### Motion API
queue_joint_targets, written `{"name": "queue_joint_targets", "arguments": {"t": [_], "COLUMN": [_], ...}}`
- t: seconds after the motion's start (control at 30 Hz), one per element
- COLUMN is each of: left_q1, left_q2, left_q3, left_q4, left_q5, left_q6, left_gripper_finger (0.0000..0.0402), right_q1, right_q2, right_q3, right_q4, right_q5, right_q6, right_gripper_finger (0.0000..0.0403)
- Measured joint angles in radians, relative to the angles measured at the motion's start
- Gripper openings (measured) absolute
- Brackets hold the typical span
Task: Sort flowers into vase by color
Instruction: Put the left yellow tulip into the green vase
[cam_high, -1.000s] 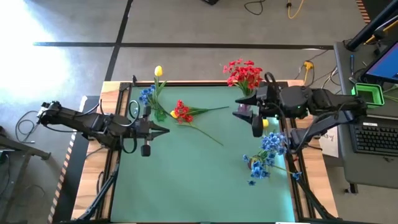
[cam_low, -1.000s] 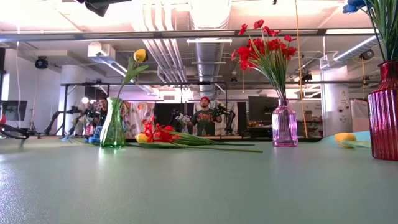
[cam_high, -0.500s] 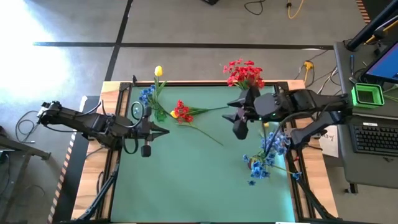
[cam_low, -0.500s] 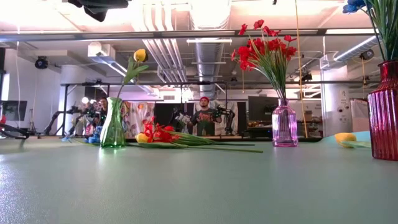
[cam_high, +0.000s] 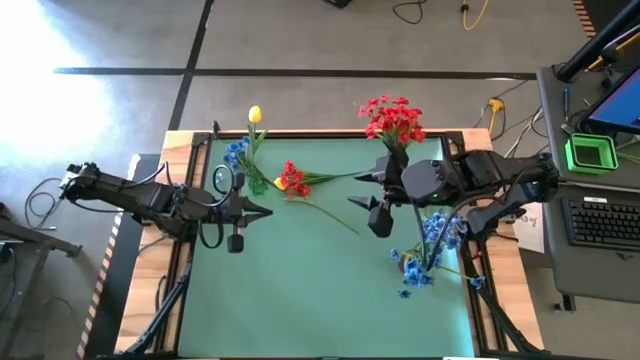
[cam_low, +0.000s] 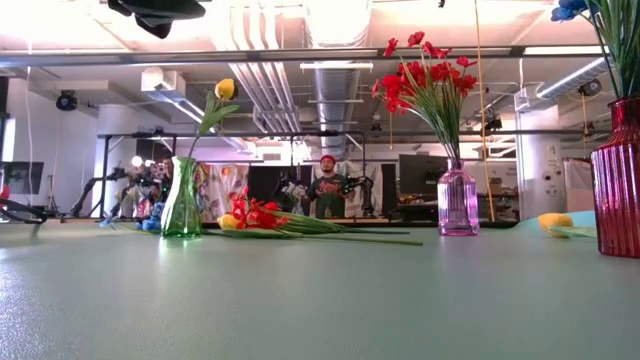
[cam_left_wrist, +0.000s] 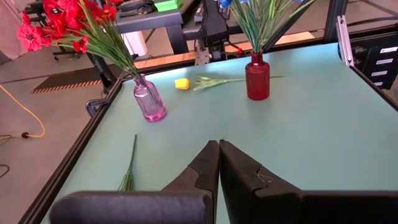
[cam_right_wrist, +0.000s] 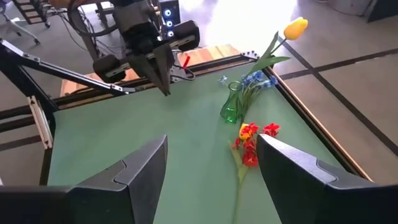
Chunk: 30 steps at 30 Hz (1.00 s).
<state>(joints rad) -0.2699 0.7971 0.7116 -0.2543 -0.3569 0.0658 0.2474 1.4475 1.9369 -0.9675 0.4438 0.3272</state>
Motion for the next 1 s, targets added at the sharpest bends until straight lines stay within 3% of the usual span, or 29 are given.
{"name": "queue_joint_targets", "arguments": {"t": [0.6, 1.0], "left_q1": [0.000, 0.000], "left_q2": [0.000, 0.000], "left_q3": [0.000, 0.000], "left_q4": [0.008, 0.008], "left_q5": [0.000, 0.000], "left_q6": [-0.003, -0.003], "left_gripper_finger": [0.0000, 0.0000], "right_q1": [-0.001, -0.003], "right_q2": [0.051, 0.059], "right_q3": [-0.036, -0.069], "right_q4": [0.007, 0.016], "right_q5": [-0.051, -0.011], "right_q6": [0.017, -0.058], "right_gripper_finger": [0.0237, 0.0237]}}
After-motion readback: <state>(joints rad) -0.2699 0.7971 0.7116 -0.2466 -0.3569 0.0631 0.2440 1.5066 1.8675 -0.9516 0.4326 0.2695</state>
